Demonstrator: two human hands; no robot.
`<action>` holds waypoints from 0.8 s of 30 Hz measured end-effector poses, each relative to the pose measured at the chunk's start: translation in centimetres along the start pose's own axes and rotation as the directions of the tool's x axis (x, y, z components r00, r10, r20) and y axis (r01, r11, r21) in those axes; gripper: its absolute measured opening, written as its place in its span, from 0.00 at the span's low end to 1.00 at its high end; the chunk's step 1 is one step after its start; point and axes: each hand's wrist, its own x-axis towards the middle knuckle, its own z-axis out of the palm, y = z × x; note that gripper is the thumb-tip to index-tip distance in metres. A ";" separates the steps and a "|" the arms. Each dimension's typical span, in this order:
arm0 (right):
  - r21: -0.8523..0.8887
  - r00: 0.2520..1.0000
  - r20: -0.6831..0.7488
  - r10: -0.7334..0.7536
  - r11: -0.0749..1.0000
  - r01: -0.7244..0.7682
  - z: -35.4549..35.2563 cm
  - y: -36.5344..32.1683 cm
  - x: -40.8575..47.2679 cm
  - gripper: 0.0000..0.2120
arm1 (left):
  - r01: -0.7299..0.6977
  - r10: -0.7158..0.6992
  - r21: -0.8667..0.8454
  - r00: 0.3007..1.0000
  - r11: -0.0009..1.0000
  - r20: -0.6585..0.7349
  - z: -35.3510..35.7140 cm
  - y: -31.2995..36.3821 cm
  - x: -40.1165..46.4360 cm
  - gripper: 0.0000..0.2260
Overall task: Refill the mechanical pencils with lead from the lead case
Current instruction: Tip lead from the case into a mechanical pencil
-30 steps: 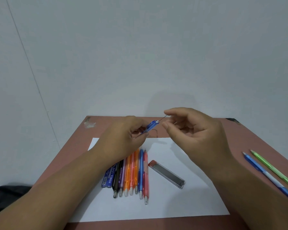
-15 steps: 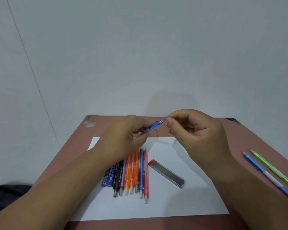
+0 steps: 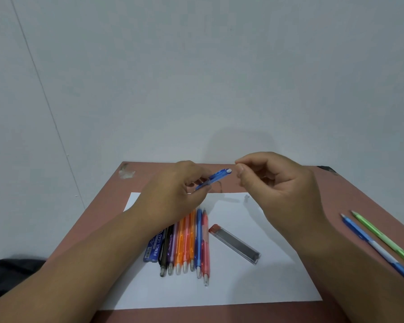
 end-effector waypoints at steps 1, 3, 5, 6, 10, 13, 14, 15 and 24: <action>-0.016 1.000 0.002 -0.005 1.000 0.005 0.0 0.0 0.0 0.06 | -0.001 0.001 0.002 1.000 1.000 0.000 0.0 0.0 0.0 0.12; -0.038 1.000 0.011 -0.001 0.999 0.001 -0.1 0.1 0.0 0.05 | 0.000 0.000 0.017 1.000 1.000 0.005 0.0 0.1 0.0 0.12; -0.056 1.000 0.021 0.000 0.998 0.001 -0.1 0.2 0.0 0.04 | 0.007 -0.007 0.038 1.000 0.999 0.015 -0.1 0.3 0.1 0.12; -0.068 1.000 0.026 -0.007 0.998 0.008 -0.1 0.2 0.0 0.04 | 0.006 -0.007 0.045 1.000 0.999 0.018 -0.1 0.4 0.1 0.12; -0.071 1.000 0.027 -0.006 0.997 0.007 -0.2 0.3 0.0 0.05 | -0.002 0.001 0.056 1.000 0.998 0.017 -0.2 0.6 0.1 0.12; -0.048 0.998 0.009 0.061 0.997 -0.060 -0.2 0.4 0.1 0.06 | -0.002 0.002 0.053 1.000 0.999 0.011 -0.3 0.5 0.0 0.14; -0.046 0.995 0.000 0.099 0.994 -0.099 -0.2 0.6 0.2 0.07 | -0.003 0.003 0.059 1.000 0.998 0.001 -0.3 0.4 0.0 0.15; -0.058 0.991 -0.004 0.136 0.989 -0.136 -0.3 0.8 0.4 0.07 | -0.002 0.003 0.064 1.000 0.998 -0.009 -0.3 0.3 0.1 0.15; -0.511 0.876 0.158 0.455 0.797 -0.322 -1.7 5.8 1.5 0.09 | 0.021 -0.017 0.102 0.999 0.995 -0.037 -0.2 -1.1 0.4 0.15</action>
